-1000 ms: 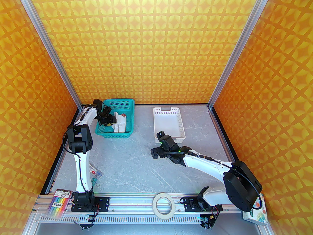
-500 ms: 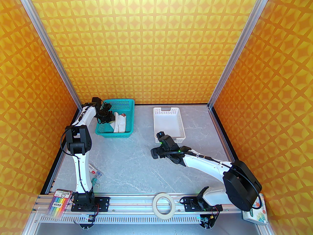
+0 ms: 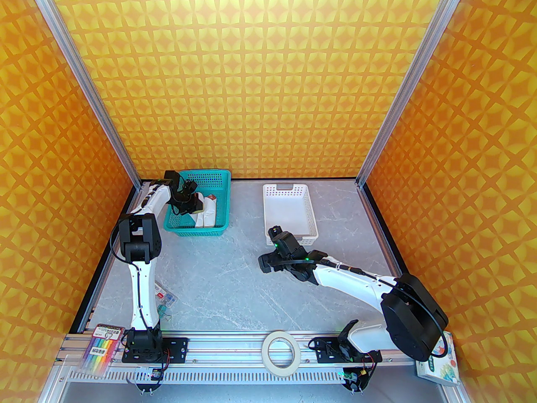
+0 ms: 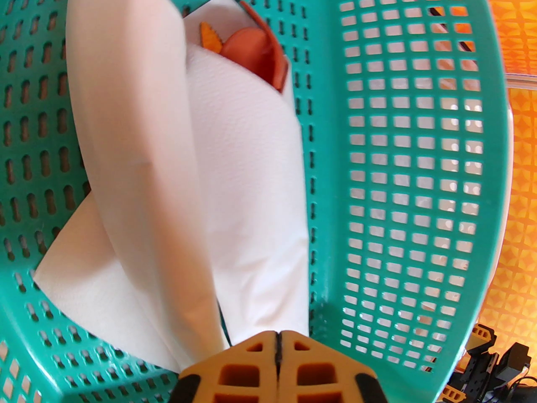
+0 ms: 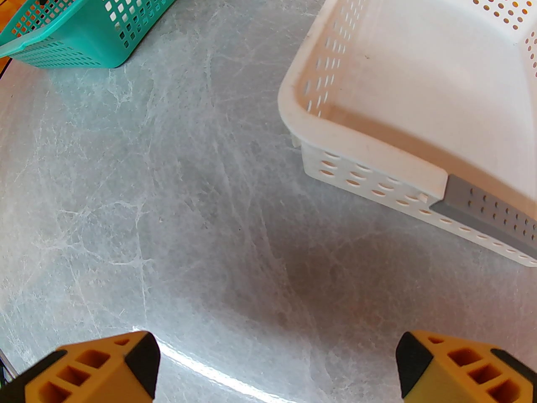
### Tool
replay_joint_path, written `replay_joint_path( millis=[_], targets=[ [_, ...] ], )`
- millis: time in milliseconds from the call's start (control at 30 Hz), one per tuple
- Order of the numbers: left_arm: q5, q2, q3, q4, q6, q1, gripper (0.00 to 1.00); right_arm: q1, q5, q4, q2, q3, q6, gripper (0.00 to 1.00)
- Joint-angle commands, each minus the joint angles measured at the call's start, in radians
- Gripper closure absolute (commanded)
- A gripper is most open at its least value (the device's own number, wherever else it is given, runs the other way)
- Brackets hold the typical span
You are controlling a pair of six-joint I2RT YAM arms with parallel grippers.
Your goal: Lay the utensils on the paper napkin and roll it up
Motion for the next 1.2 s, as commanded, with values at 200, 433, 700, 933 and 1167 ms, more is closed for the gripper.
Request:
replay_joint_path(
  millis=[200,433,700,933,1167],
  targets=[
    [-0.079,0.012,0.025,-0.015,0.017,-0.002,0.96,-0.006,-0.003,-0.007,0.011,0.029,0.001,0.01],
    [-0.123,0.003,0.016,-0.023,0.025,0.0,0.96,-0.006,-0.001,-0.006,0.011,0.03,0.001,0.01],
    [-0.163,-0.004,0.007,-0.031,0.028,0.004,0.95,-0.006,-0.003,-0.004,0.016,0.032,0.0,0.01],
    [-0.185,-0.015,-0.004,-0.032,0.028,0.012,0.94,-0.006,-0.004,-0.003,0.018,0.032,0.001,0.01],
    [-0.197,-0.021,-0.019,-0.029,0.031,0.015,0.92,-0.006,-0.006,0.001,0.019,0.031,0.004,0.01]
  ],
)
